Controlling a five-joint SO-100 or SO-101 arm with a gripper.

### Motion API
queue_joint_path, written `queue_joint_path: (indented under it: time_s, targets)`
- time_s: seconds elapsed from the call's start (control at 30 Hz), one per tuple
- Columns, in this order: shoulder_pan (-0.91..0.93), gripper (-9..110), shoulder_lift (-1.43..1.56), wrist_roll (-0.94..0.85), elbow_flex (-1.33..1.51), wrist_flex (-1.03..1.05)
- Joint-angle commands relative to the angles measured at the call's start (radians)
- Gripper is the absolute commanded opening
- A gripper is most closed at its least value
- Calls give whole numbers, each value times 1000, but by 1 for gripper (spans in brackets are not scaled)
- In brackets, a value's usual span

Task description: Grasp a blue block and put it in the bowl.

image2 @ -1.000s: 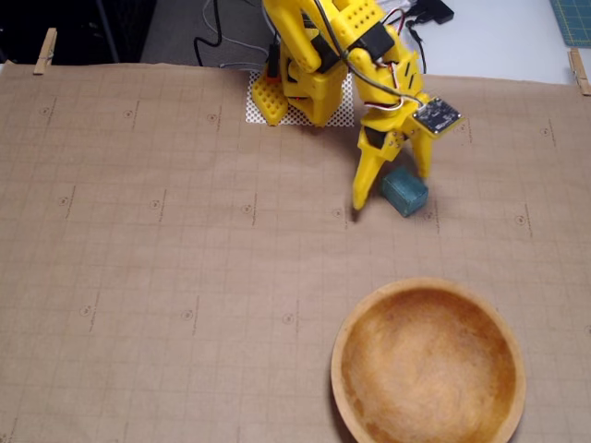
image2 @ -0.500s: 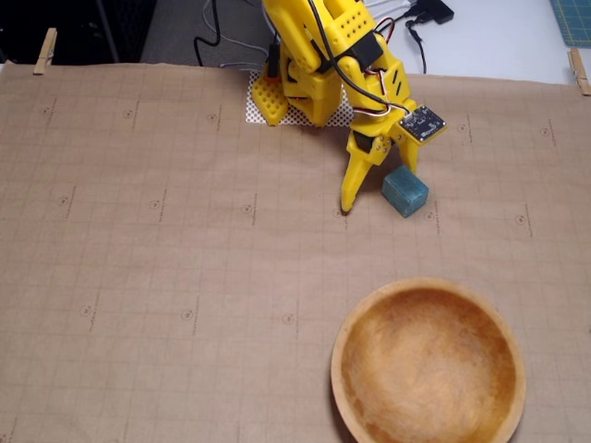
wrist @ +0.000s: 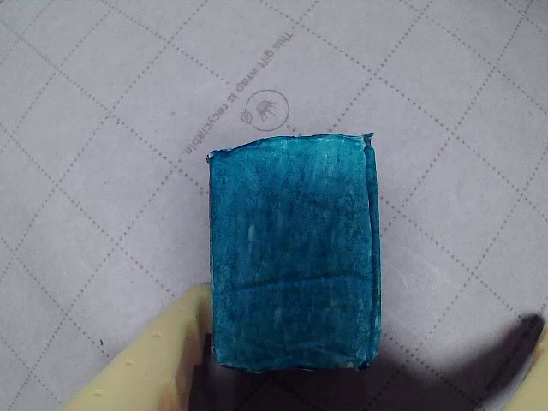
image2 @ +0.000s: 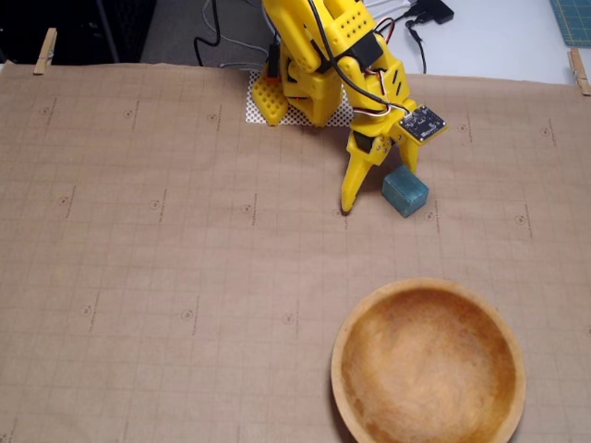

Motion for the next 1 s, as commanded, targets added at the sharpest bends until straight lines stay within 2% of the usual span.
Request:
queue_joint_path:
  time_s: [0.0,0.3,0.6,0.97]
  targets:
    - [-6,48,21,-9,-14,-54]
    - [-6,46,20,-43,-12,-80]
    - [2,27,26,-54,-12,-80]
    - [5,11,28,-58,-12,-80]
